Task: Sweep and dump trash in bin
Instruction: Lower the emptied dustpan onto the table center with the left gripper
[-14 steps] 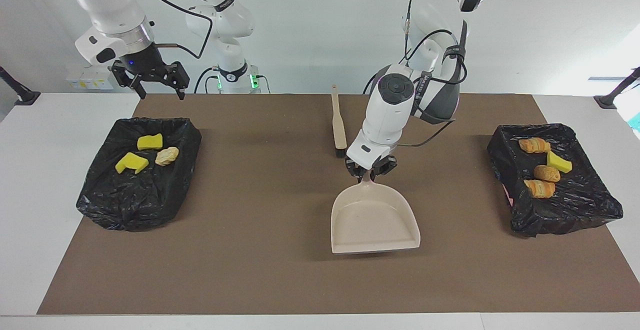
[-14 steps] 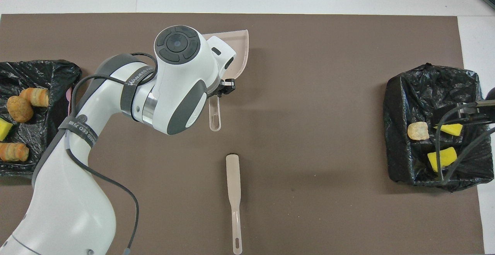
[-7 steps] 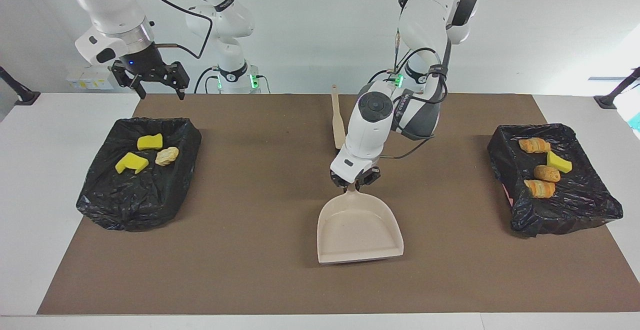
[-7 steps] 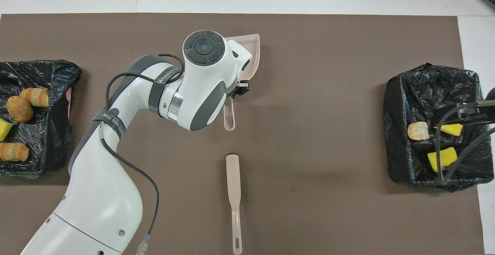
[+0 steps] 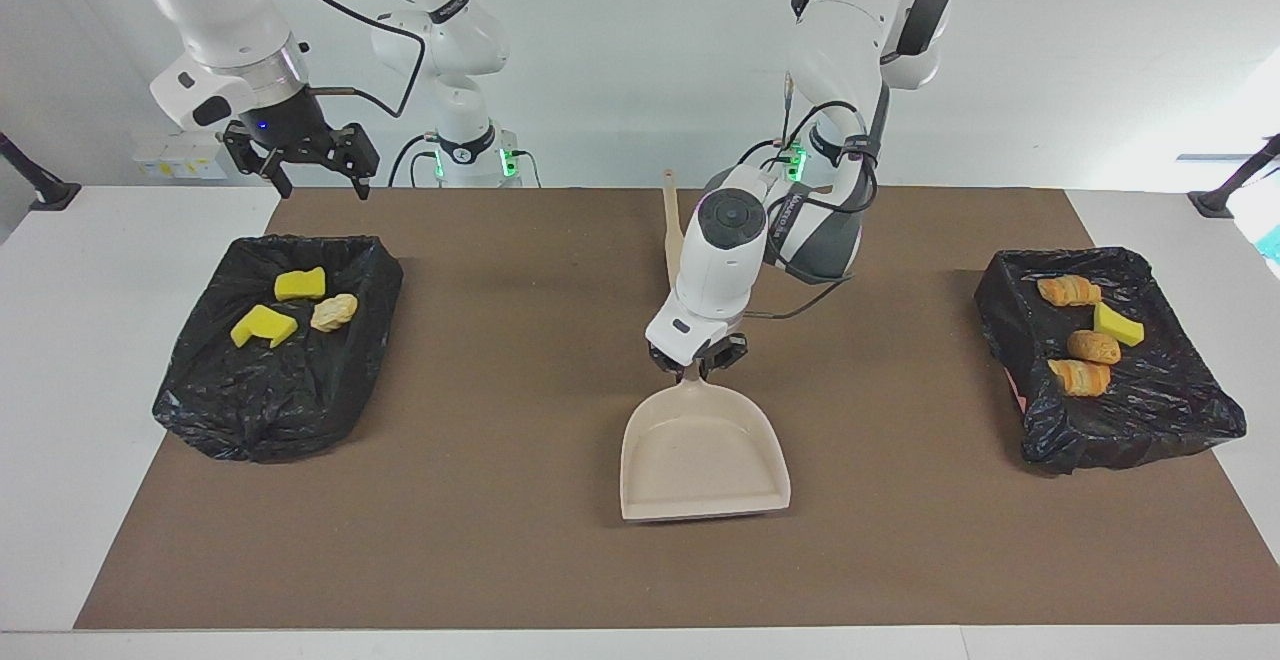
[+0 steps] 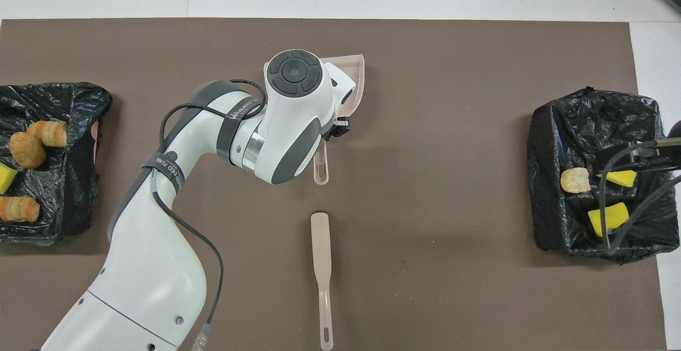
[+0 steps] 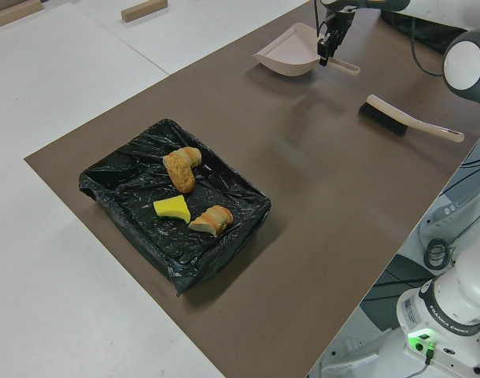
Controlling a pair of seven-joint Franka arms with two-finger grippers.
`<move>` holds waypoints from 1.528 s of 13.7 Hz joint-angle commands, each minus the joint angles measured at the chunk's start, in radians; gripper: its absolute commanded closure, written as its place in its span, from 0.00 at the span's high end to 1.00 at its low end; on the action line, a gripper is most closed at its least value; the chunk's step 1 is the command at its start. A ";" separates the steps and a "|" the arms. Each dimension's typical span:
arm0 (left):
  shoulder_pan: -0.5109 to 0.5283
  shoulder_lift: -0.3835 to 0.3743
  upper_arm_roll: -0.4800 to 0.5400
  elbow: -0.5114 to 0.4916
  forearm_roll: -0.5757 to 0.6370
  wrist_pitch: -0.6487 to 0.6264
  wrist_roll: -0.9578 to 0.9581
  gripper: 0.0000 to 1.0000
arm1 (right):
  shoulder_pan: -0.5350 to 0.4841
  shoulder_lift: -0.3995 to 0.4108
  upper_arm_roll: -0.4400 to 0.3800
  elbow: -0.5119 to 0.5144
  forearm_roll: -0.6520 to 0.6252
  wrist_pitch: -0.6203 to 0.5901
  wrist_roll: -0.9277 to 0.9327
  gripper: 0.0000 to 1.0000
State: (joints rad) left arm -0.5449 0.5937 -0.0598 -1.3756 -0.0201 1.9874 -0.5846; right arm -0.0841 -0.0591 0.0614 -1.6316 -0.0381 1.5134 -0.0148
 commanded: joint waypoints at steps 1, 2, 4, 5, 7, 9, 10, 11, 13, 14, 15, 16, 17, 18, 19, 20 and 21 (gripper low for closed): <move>-0.013 0.005 0.018 -0.013 -0.011 0.033 0.060 0.21 | -0.005 -0.021 0.006 -0.024 0.006 0.008 0.013 1.00; -0.012 0.003 0.017 -0.020 -0.011 0.037 0.119 0.21 | -0.005 -0.021 0.006 -0.024 0.006 0.010 0.013 1.00; -0.013 0.002 0.018 -0.023 -0.012 0.037 0.150 0.38 | -0.005 -0.021 0.006 -0.024 0.006 0.010 0.013 1.00; -0.013 0.002 0.018 -0.025 -0.012 0.036 0.151 0.45 | -0.005 -0.021 0.006 -0.024 0.006 0.010 0.013 1.00; -0.015 -0.002 0.018 -0.030 -0.012 0.028 0.149 0.66 | -0.005 -0.021 0.006 -0.024 0.006 0.008 0.013 1.00; -0.009 -0.008 0.018 -0.030 -0.011 0.024 0.151 0.93 | -0.005 -0.021 0.006 -0.024 0.006 0.010 0.013 1.00; -0.006 -0.021 0.018 -0.031 -0.011 0.016 0.149 1.00 | -0.005 -0.021 0.006 -0.024 0.006 0.010 0.013 1.00; -0.001 -0.056 0.027 -0.051 -0.011 0.008 0.146 1.00 | -0.005 -0.021 0.006 -0.024 0.006 0.010 0.013 1.00; 0.041 -0.156 0.035 -0.144 -0.011 0.013 0.152 1.00 | -0.005 -0.021 0.006 -0.024 0.006 0.010 0.016 1.00; 0.071 -0.204 0.035 -0.190 0.000 0.020 0.154 1.00 | -0.005 -0.021 0.006 -0.024 0.006 0.010 0.013 1.00; 0.091 -0.239 0.035 -0.219 0.009 0.019 0.157 1.00 | -0.005 -0.021 0.006 -0.022 0.006 0.008 0.013 1.00; 0.115 -0.273 0.041 -0.246 0.020 0.014 0.170 1.00 | -0.005 -0.021 0.006 -0.024 0.006 0.010 0.013 1.00; 0.150 -0.311 0.041 -0.272 0.034 0.016 0.216 1.00 | -0.005 -0.021 0.006 -0.024 0.006 0.008 0.013 1.00; 0.186 -0.358 0.041 -0.299 0.037 0.007 0.280 1.00 | -0.005 -0.021 0.006 -0.024 0.006 0.008 0.013 1.00; 0.222 -0.414 0.040 -0.341 0.037 -0.004 0.326 1.00 | -0.005 -0.021 0.006 -0.024 0.006 0.010 0.013 1.00; 0.246 -0.472 0.041 -0.397 0.039 -0.009 0.368 1.00 | -0.005 -0.021 0.006 -0.024 0.006 0.008 0.013 1.00; 0.275 -0.524 0.041 -0.440 0.039 -0.012 0.400 1.00 | -0.005 -0.021 0.006 -0.024 0.006 0.008 0.013 1.00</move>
State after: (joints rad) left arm -0.3147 0.2190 -0.0095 -1.6577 0.0021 1.9715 -0.2440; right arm -0.0840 -0.0591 0.0614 -1.6316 -0.0381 1.5134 -0.0148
